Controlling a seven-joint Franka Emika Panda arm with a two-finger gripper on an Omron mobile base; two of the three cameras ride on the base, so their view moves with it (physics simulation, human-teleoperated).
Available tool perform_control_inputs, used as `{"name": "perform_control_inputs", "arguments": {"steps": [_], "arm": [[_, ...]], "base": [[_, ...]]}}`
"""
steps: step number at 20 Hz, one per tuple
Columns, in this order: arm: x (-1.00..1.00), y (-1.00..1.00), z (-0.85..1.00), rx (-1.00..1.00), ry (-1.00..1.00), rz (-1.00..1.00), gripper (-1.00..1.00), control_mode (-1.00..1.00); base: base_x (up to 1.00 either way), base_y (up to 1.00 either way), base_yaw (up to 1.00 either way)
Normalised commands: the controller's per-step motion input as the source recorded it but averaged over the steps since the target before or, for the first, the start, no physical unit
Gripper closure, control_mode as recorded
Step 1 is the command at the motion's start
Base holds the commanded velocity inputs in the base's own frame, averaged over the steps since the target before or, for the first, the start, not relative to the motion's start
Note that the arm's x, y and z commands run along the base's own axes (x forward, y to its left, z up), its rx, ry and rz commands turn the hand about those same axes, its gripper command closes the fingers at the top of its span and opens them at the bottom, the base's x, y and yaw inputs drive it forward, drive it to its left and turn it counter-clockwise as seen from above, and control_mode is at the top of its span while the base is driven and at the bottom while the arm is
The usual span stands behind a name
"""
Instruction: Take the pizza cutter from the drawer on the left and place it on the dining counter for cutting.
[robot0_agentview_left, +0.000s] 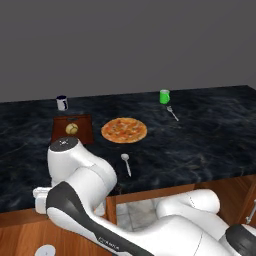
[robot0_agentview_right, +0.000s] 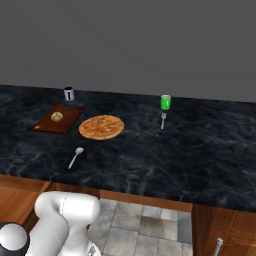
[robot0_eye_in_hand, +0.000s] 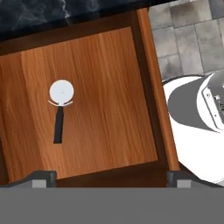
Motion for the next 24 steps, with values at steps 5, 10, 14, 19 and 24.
{"name": "perform_control_inputs", "arguments": {"steps": [5, 10, 14, 19, 24], "arm": [[0.0, 0.21, -0.5, 0.0, 0.07, 0.05, -1.0, -1.0], [0.0, 0.22, -0.37, 0.0, 0.13, 0.05, -1.0, -1.0], [0.06, 0.21, -0.23, 0.0, 0.06, 0.01, -1.0, -1.0], [0.06, 0.21, -0.11, 0.0, 0.02, 0.01, -1.0, -1.0], [0.04, 0.23, -0.07, 0.0, 0.02, 0.01, -1.0, -1.0]], "base": [[0.0, 0.0, 0.0], [0.0, 0.0, 0.0], [0.0, 0.0, 0.0], [0.0, 0.0, 0.0], [0.0, 0.0, 0.0]]}}
